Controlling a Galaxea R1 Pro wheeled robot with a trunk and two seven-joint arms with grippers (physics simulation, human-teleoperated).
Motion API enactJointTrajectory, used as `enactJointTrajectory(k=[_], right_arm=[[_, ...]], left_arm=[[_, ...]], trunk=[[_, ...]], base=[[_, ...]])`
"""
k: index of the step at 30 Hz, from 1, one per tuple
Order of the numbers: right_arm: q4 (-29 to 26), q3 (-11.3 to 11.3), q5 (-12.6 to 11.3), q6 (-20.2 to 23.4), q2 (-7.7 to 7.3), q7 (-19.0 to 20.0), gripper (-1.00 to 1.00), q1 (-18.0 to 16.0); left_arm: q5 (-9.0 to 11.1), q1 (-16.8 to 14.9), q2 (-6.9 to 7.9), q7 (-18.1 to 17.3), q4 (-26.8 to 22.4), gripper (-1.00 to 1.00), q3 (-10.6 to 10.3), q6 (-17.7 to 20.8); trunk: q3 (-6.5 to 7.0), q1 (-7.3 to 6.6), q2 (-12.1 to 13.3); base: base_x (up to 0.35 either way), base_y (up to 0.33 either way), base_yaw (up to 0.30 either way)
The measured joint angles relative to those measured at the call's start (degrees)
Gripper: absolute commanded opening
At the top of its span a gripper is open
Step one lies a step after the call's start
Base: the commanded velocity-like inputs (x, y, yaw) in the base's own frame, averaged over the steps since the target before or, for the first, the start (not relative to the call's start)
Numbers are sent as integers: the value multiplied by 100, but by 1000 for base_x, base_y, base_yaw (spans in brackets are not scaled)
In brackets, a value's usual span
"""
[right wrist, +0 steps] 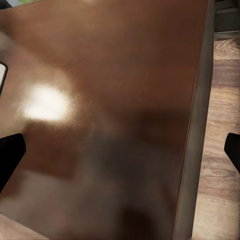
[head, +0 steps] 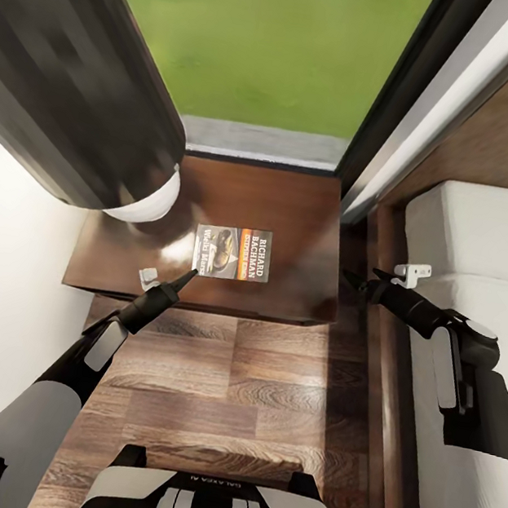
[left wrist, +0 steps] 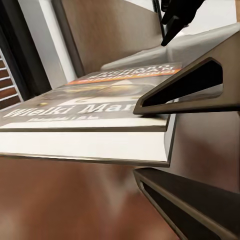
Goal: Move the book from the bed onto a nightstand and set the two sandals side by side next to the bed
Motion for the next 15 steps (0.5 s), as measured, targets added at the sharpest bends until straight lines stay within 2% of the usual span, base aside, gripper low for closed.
enactJointTrajectory(k=[10, 15], right_arm=[[0, 0, 1, 0, 0, -3, 100, 0], [0, 0, 2, 0, 0, -7, 100, 0]], left_arm=[[-1, 0, -3, 23, 0, -100, 0, 0], [2, 0, -9, 419, -73, -100, 5, -1]], trunk=[[-81, 0, 0], [-121, 0, 0]], base=[[0, 0, 0], [0, 0, 0]])
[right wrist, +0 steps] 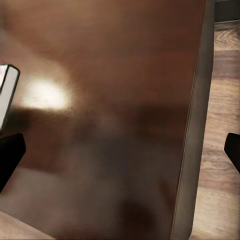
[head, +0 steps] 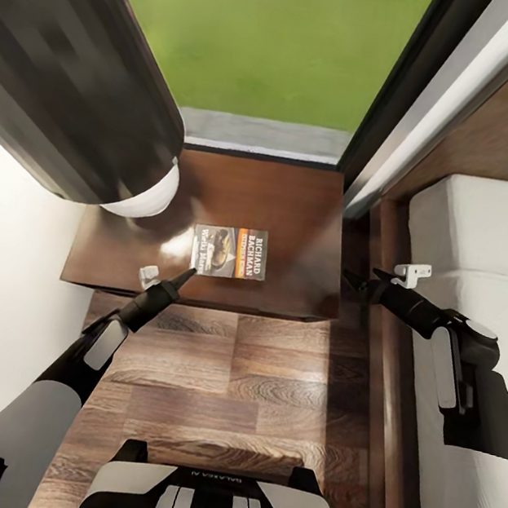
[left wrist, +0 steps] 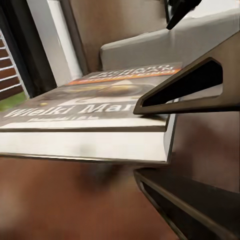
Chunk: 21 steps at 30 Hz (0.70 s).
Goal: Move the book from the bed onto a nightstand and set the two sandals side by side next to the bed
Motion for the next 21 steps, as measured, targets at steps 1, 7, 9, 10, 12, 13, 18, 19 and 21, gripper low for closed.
enactJointTrajectory(k=[1, 7, 9, 10, 12, 13, 18, 19, 21], right_arm=[[0, 0, 0, 0, 0, 0, 100, 0], [0, 0, 0, 0, 0, -1, 100, 0], [0, 0, 0, 0, 0, -1, 100, 0], [0, 0, 0, 0, 0, -1, 100, 0], [0, 0, 0, 0, -1, -1, 100, 0], [0, 0, 0, 0, -1, -1, 100, 0], [0, 0, 0, 0, -1, -1, 100, 0], [0, 0, 0, 0, -1, -1, 100, 0], [0, 0, -1, 0, 0, -6, 100, -2]], left_arm=[[6, 0, -4, 109, -37, -100, 13, 0], [336, 0, -5, 481, -126, -100, 59, 9], [449, 0, -4, 670, -133, -100, 59, 10], [461, 0, -6, 695, -136, -100, 56, 11], [483, 0, -9, 835, -141, -100, 58, 12], [489, 0, -10, 858, -144, -100, 55, 15], [514, 0, -12, 1149, -181, -100, 43, 27], [525, 0, -14, 1170, -192, -100, 37, 34], [521, 0, -19, 1175, -209, -100, 38, 32]], trunk=[[-8, 0, 0], [-49, 0, 0], [-59, 0, 0], [-64, 0, 0], [-73, 0, 0], [-77, 0, 0], [-94, -1, 0], [-95, -1, 0], [-97, -1, 0]], base=[[0, 0, 0], [0, 0, 0], [0, 0, 0], [0, 0, 0], [0, 0, 0], [0, 0, 0], [0, 0, 0], [0, 0, 0], [0, 0, 0]])
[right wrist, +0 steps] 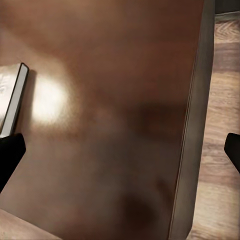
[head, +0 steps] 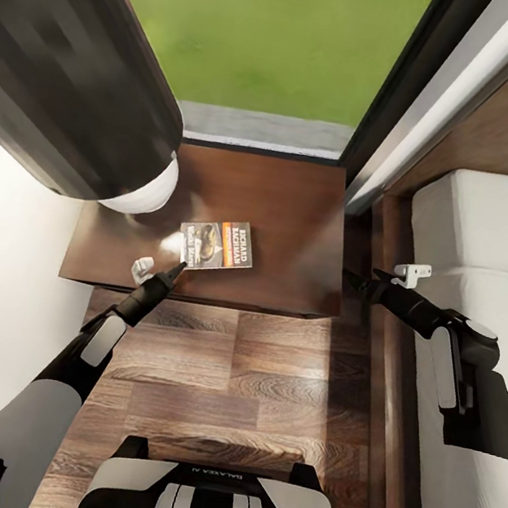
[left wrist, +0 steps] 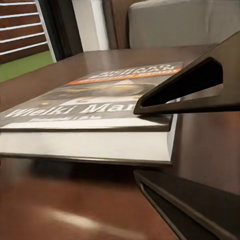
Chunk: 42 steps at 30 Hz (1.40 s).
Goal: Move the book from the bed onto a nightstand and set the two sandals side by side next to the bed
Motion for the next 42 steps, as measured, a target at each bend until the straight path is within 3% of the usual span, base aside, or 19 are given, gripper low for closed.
enactJointTrajectory(k=[6, 21, 22, 23, 42], right_arm=[[0, 0, 1, 0, 0, -3, 100, 1], [0, 0, 0, 0, 0, -4, 100, -1], [0, 0, 0, 0, 0, -4, 100, -2], [0, 0, 1, 0, 0, -4, 100, 0], [0, 0, 0, 0, 0, -4, 100, 1]], left_arm=[[92, -2, -6, -85, -18, -100, 32, 111], [76, -1, -10, 32, -144, -100, 27, 288], [77, -1, -10, 30, -144, 100, 29, 289], [-7, 0, -9, 161, -27, 100, 16, 264], [40, -1, -3, 119, -18, 100, 20, 282]], trunk=[[-90, 109, -199], [-91, 110, -201], [-91, 110, -201], [-91, 110, -200], [-91, 110, -201]], base=[[0, 0, 0], [0, 0, 0], [0, 0, 0], [0, 0, 0], [0, 0, 0]])
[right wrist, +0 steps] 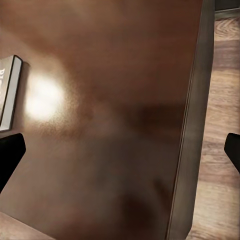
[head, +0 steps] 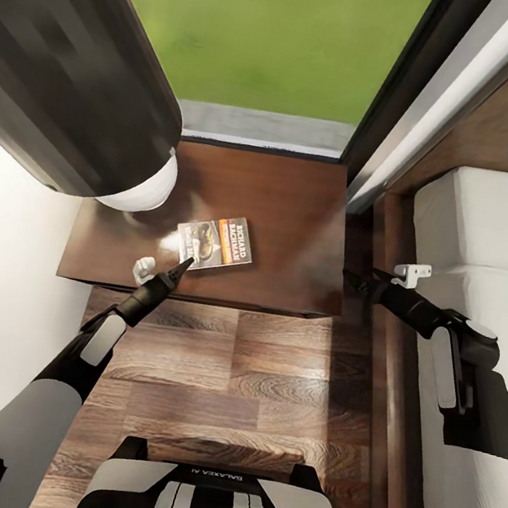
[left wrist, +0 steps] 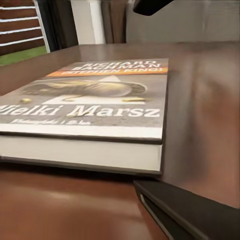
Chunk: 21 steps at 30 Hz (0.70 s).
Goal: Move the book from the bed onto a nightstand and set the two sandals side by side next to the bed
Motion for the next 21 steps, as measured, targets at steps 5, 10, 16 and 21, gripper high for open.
enactJointTrajectory(k=[5, 10, 16, 21], right_arm=[[0, 0, 0, 0, 0, 0, 100, 0], [0, 0, 0, 0, 0, 0, 100, 0], [0, 0, 0, 0, 0, 0, 100, 0], [0, 0, 0, 0, 0, 0, 100, 0]], left_arm=[[194, 0, 1, -11, -1, 100, -8, 8], [235, 0, 10, -18, -1, 100, -9, 10], [254, -1, 10, -27, -3, 100, -4, -8], [254, -1, 10, -27, -3, 100, -4, -8]], trunk=[[0, 0, 0], [0, 0, 0], [0, 0, 0], [0, 0, 0]], base=[[0, 0, 0], [-15, 0, 0], [-72, 0, 0], [-8, 0, 0]])
